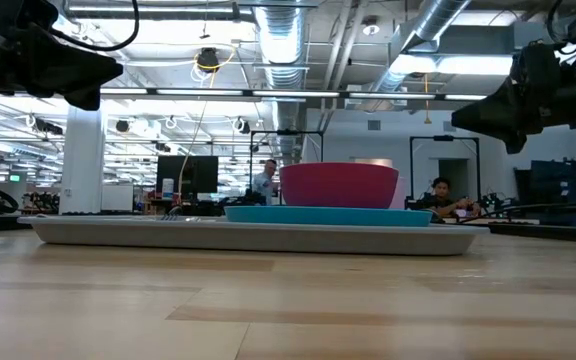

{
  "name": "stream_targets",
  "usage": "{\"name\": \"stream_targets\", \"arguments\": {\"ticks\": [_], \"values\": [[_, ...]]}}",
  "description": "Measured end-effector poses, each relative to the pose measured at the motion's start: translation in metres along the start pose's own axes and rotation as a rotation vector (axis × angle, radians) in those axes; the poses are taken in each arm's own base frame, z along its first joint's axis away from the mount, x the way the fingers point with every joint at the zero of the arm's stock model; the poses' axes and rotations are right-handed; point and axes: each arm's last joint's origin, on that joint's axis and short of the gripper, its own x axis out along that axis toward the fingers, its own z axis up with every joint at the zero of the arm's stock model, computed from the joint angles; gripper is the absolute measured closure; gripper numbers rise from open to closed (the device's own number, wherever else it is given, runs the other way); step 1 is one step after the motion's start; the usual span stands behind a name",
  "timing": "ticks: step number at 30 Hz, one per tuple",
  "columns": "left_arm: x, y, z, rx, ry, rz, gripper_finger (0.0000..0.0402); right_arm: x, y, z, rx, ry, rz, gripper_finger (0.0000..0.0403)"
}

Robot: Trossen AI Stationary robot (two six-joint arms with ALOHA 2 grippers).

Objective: Set up tray
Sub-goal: Return to Home Position

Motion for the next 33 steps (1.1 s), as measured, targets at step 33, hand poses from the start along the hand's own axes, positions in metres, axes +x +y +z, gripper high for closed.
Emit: {"name": "stream_targets", "arguments": {"ticks": [33], "values": [[0.0000, 0.0000, -0.0003, -0.023, 0.002, 0.002, 0.0349, 0.0000, -0.0001, -0.0002, 0.000, 0.001, -0.001, 0.0336]]}}
